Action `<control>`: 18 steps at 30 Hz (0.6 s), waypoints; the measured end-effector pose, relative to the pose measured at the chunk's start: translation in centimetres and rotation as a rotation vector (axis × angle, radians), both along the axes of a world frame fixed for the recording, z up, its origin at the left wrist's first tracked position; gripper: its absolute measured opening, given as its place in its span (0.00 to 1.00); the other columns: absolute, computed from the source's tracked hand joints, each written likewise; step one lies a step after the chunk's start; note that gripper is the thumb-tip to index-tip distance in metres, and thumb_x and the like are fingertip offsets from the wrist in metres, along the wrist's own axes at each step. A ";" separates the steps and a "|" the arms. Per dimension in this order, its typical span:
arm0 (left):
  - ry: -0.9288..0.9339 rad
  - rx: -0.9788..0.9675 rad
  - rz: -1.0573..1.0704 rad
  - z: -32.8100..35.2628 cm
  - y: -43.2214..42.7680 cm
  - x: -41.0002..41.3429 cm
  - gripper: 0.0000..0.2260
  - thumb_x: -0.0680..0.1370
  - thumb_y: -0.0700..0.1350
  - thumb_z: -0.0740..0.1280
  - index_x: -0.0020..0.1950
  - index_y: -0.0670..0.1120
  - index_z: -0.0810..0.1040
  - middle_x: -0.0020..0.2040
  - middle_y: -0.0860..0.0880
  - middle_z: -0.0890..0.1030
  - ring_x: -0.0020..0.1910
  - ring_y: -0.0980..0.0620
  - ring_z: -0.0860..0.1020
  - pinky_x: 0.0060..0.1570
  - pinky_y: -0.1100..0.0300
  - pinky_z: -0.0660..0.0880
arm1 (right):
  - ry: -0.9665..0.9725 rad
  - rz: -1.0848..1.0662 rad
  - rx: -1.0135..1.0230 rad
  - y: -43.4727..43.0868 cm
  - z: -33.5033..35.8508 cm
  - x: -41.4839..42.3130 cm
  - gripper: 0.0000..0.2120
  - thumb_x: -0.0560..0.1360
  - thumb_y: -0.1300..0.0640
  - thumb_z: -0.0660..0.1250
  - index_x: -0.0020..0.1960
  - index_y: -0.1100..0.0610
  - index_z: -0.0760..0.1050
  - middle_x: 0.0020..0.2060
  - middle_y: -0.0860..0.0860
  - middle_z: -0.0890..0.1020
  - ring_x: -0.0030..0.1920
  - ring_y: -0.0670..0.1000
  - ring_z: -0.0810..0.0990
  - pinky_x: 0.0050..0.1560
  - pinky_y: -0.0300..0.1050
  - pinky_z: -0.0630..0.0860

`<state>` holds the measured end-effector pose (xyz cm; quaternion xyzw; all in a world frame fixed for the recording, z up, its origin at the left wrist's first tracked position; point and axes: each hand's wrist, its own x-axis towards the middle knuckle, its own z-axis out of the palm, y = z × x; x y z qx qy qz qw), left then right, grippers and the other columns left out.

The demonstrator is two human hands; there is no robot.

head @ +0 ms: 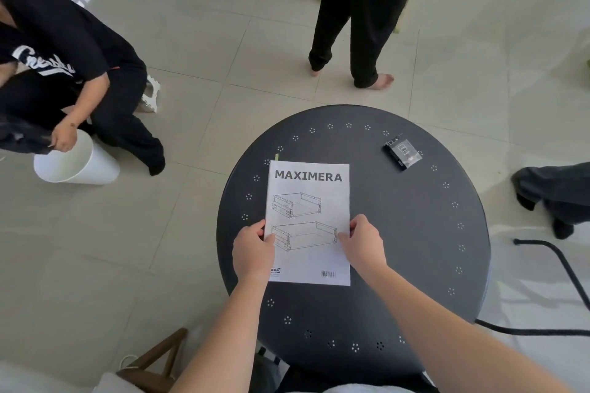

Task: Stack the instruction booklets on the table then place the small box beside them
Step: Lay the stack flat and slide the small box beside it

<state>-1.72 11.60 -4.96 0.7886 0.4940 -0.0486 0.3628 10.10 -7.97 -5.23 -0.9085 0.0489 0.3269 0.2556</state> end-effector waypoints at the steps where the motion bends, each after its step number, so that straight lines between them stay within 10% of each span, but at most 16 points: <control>1: 0.006 0.014 -0.005 0.0 -0.1 0.1 0.16 0.81 0.42 0.72 0.68 0.53 0.86 0.54 0.50 0.86 0.49 0.46 0.84 0.42 0.55 0.77 | -0.009 0.012 -0.010 -0.1 -0.1 -0.1 0.07 0.80 0.56 0.68 0.52 0.56 0.71 0.45 0.52 0.80 0.44 0.57 0.80 0.37 0.48 0.72; 15: -0.028 -0.078 0.067 0.5 0.2 -0.3 0.14 0.80 0.45 0.75 0.65 0.49 0.85 0.50 0.52 0.85 0.51 0.47 0.85 0.52 0.50 0.82 | 0.087 0.073 0.009 -1.8 0.9 1.6 0.11 0.80 0.50 0.69 0.55 0.56 0.74 0.44 0.50 0.81 0.40 0.54 0.79 0.39 0.47 0.75; 18: 0.009 0.028 0.002 0.3 -0.3 -0.5 0.17 0.80 0.47 0.74 0.69 0.47 0.81 0.62 0.48 0.81 0.61 0.44 0.82 0.57 0.48 0.80 | 0.074 0.072 0.008 -2.9 1.3 2.6 0.11 0.80 0.48 0.68 0.57 0.54 0.75 0.47 0.50 0.81 0.45 0.54 0.80 0.40 0.46 0.74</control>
